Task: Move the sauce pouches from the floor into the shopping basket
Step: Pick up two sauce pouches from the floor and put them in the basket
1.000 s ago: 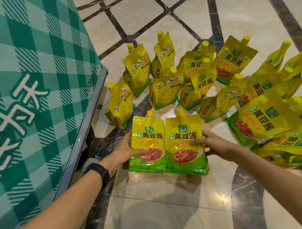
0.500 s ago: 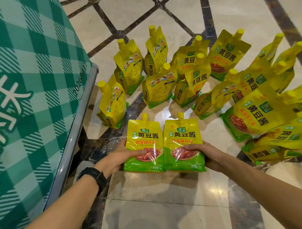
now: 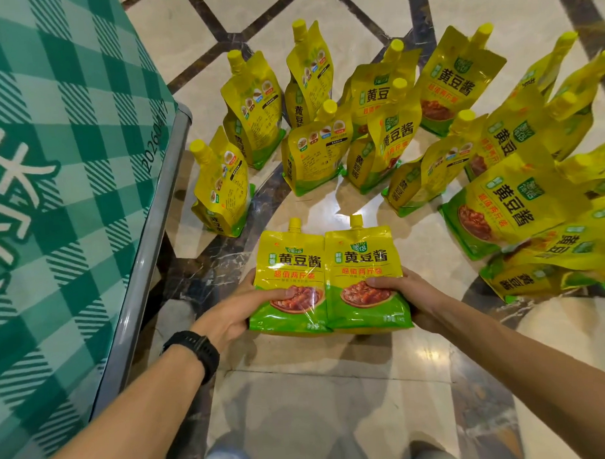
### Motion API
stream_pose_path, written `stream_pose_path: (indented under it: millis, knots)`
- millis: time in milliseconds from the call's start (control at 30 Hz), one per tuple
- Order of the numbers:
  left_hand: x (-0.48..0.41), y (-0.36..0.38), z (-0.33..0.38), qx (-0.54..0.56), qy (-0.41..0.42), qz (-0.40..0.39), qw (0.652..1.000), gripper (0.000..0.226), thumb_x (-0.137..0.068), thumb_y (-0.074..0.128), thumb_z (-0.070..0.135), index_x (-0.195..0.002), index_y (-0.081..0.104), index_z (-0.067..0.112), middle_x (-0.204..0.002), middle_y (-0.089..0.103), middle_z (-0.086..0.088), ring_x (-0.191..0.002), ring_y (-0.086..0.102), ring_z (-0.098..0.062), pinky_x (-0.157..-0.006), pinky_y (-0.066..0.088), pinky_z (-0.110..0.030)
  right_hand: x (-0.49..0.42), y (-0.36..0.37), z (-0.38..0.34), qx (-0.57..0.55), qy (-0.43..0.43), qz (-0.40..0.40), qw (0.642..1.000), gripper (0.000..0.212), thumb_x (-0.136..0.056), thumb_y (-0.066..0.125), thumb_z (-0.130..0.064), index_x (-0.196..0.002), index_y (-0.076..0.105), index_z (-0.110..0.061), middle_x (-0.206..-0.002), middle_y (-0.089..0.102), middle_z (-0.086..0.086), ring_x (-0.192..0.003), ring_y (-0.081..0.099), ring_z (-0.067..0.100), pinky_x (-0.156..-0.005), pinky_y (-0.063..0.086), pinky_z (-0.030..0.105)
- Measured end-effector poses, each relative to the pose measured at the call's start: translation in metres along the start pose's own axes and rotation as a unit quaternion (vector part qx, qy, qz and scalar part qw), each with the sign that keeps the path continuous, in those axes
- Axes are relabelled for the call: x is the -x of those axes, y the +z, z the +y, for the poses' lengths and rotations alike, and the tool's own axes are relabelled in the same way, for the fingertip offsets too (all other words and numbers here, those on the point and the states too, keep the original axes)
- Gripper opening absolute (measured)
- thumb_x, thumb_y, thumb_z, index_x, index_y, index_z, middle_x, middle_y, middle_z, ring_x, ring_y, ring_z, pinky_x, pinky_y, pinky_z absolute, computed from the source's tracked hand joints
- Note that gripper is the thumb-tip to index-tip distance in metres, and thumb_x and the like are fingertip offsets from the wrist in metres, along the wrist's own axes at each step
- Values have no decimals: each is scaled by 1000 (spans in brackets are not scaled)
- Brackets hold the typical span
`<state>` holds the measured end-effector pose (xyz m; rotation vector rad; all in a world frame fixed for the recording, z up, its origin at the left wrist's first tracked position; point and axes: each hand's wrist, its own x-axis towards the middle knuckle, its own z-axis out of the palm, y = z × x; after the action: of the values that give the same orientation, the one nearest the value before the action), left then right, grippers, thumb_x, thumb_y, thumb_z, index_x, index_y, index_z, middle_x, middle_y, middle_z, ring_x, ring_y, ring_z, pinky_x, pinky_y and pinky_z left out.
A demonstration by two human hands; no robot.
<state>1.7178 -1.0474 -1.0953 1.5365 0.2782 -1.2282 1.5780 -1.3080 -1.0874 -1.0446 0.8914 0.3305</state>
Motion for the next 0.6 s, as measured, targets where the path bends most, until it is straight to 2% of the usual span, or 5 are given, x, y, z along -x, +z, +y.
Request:
stream_pose_path:
  millis: [67, 200, 400, 467, 600]
  knots:
    - [9, 6, 1, -1, 8, 9, 1000, 99, -49, 98, 16, -136, 51, 25, -119, 72, -10, -108, 70, -31, -92, 56, -54, 11, 0, 1, -8, 1, 10, 1000, 46, -81, 71, -4, -126, 61, -10, -115, 72, 15, -98, 71, 32, -73, 62, 37]
    - [44, 19, 19, 2, 34, 13, 999, 84, -62, 88, 8, -136, 49, 22, -120, 71, -10, -106, 70, -26, -79, 61, -40, 47, 4, -6, -24, -5, 34, 999, 45, -82, 69, -1, -126, 60, -8, -114, 72, 16, -88, 73, 27, -69, 62, 35]
    - [153, 30, 75, -16, 40, 10, 999, 114, -41, 101, 31, -141, 48, 25, -123, 72, -3, -112, 69, -24, -95, 56, -47, 160, 27, -66, -33, -19, 46, 998, 33, -82, 68, 0, -113, 65, -12, -100, 76, 9, -76, 75, 21, -65, 62, 34]
    - [204, 40, 103, -15, 42, 12, 999, 114, -39, 102, 31, -140, 49, 23, -121, 72, -5, -109, 70, -26, -89, 59, -47, 211, 38, -98, -47, -27, 40, 998, 30, -82, 68, 0, -108, 65, -16, -92, 78, 5, -74, 75, 20, -62, 62, 33]
    - [321, 70, 172, -16, 51, 22, 998, 92, -46, 93, 21, -130, 54, 23, -113, 73, -6, -99, 72, -24, -73, 61, -37, 328, 61, -165, -77, -42, 55, 995, 41, -73, 75, -5, -111, 63, -16, -86, 78, 3, -71, 75, 19, -56, 59, 30]
